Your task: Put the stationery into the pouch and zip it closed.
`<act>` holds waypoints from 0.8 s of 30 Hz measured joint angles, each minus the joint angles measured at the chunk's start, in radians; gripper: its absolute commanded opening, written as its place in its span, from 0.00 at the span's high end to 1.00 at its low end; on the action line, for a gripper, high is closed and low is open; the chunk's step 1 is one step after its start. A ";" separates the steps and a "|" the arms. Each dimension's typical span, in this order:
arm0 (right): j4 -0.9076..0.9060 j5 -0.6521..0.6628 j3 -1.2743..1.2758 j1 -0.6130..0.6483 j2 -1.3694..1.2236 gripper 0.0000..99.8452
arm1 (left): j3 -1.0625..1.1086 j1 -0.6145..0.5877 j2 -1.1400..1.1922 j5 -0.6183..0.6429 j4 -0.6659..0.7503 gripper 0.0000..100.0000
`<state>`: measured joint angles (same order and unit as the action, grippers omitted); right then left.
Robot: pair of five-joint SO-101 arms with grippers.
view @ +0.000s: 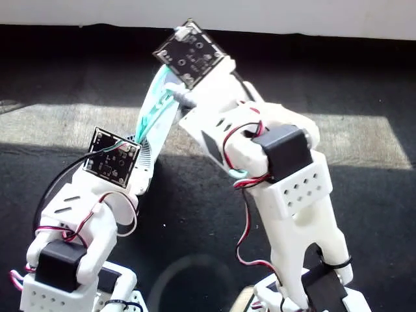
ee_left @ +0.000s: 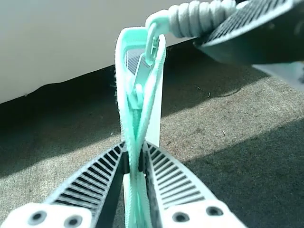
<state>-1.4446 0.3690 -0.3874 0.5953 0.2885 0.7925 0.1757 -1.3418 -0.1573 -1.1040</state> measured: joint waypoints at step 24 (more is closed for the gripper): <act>0.247 0.086 0.302 -0.158 -0.041 0.99 | -0.089 -0.021 0.002 -0.002 -0.061 0.99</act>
<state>-1.1976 0.4549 -0.0852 0.4373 0.2470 0.7035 0.1542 -1.3403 -0.1588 -1.1653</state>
